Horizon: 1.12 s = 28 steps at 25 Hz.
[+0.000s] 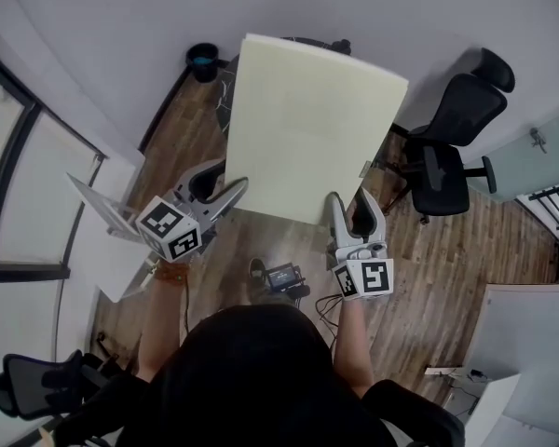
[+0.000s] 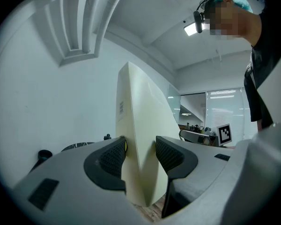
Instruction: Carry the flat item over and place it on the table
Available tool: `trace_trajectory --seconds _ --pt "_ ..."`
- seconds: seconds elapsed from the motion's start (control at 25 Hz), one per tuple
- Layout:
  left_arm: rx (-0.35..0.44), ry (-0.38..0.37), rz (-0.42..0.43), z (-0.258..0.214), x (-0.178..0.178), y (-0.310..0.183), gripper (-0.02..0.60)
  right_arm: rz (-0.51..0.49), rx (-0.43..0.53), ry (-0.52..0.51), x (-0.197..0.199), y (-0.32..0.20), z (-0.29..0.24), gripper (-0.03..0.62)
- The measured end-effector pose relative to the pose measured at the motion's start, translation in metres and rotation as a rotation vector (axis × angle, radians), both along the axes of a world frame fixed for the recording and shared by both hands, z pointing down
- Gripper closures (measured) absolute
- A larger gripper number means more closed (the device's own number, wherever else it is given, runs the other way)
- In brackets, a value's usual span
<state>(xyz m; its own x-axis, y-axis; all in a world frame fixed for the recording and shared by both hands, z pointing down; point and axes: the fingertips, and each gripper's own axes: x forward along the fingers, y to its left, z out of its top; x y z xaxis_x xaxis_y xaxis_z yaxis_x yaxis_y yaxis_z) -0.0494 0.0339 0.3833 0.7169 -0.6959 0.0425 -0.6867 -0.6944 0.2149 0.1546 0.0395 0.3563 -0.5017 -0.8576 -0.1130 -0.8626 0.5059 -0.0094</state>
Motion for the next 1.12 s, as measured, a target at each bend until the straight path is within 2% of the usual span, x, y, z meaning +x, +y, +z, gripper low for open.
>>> trace_trajectory --seconds 0.2,0.36,0.44,0.76,1.12 --pt "0.013 0.009 -0.005 -0.004 -0.001 0.002 0.382 -0.008 0.019 0.0 -0.001 0.001 -0.005 0.401" --pt "-0.005 0.001 -0.01 -0.004 0.044 -0.063 0.382 -0.013 0.008 -0.005 0.044 -0.065 -0.004 0.401" --pt "0.002 -0.005 -0.004 -0.005 0.052 -0.074 0.382 -0.014 0.004 -0.007 0.052 -0.076 -0.003 0.401" --pt "-0.014 0.016 -0.026 0.004 0.047 -0.091 0.382 -0.026 -0.006 -0.01 0.048 -0.097 0.003 0.401" --pt "-0.012 0.038 -0.005 0.006 0.048 -0.113 0.382 -0.004 0.002 0.003 0.048 -0.115 0.0 0.401"
